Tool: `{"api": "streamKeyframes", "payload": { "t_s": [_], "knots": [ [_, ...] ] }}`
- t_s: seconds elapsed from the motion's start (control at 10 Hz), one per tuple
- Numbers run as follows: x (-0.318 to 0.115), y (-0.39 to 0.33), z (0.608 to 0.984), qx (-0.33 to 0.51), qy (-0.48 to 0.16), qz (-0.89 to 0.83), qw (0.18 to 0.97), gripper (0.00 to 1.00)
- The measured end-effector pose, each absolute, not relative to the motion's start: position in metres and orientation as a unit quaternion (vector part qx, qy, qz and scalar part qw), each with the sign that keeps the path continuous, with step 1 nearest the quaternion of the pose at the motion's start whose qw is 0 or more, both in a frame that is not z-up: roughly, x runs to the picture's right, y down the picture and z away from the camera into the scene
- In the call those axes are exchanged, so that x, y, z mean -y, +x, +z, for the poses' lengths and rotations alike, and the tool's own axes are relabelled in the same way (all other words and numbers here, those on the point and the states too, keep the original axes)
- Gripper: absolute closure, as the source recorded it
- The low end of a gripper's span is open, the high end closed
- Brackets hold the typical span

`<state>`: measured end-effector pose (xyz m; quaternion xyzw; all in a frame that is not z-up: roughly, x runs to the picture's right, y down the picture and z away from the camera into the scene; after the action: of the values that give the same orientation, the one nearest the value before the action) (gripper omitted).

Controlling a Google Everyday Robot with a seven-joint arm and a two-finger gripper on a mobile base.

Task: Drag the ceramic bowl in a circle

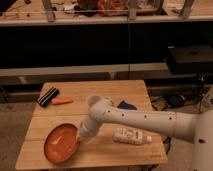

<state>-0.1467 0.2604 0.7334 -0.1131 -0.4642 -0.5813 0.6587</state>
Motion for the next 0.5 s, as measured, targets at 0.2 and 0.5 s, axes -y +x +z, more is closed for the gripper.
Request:
{"api": "streamKeyframes", "payload": {
  "t_s": [0.2,0.5],
  "knots": [
    [-0.262,-0.182,0.729,0.477,-0.103,-0.605,0.629,1.00],
    [-0.251,-0.240,0.734,0.503,-0.074,-0.623,0.595,1.00]
  ]
}}
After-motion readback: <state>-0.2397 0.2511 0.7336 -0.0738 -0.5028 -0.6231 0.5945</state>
